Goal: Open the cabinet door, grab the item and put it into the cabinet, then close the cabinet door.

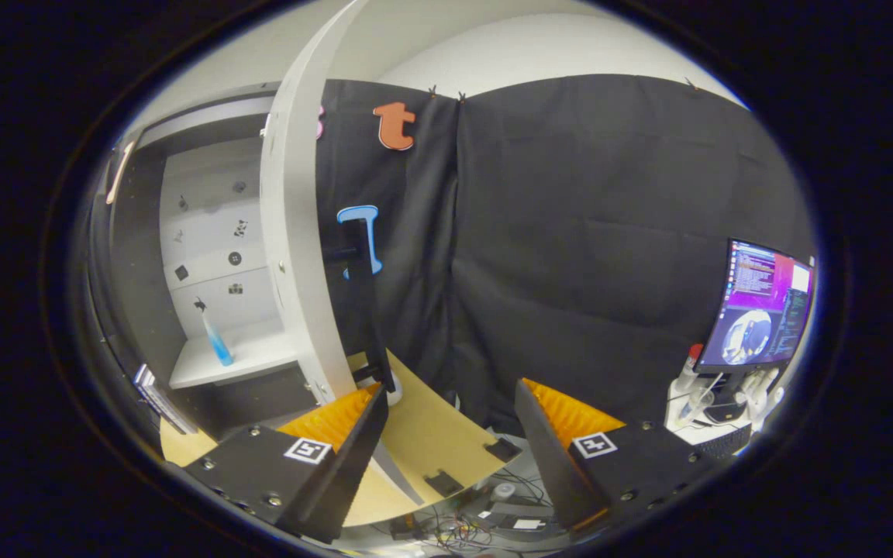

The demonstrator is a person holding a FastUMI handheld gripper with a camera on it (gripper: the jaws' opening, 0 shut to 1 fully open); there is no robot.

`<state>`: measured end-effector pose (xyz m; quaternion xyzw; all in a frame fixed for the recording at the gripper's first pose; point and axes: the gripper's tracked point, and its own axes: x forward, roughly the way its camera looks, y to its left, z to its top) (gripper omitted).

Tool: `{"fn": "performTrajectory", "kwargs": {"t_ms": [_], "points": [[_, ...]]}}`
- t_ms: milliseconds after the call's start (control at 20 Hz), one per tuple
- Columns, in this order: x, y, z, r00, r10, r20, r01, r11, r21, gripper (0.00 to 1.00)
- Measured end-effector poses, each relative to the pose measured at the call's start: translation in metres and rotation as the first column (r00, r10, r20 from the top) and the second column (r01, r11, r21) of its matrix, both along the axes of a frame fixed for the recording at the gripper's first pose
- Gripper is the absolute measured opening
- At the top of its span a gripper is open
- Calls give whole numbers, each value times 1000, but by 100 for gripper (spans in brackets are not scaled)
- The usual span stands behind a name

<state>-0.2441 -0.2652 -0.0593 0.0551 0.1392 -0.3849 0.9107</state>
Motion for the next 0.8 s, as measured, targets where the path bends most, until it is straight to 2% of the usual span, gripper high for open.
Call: {"fn": "performTrajectory", "kwargs": {"t_ms": [100, 150, 400, 650, 750, 800], "points": [[5, 5, -1, 999, 35, 5, -35, 999, 12, 98], [6, 6, -1, 999, 47, 5, -47, 999, 4, 94], [10, 19, 3, 993, 115, -35, -116, 993, -33, 94], [24, 56, -4, 970, 244, -15, -244, 969, 31, 94], [27, 68, -2, 961, 276, -12, -275, 961, 31, 85], [29, 71, -5, 958, 286, -20, -285, 958, 34, 85]]}}
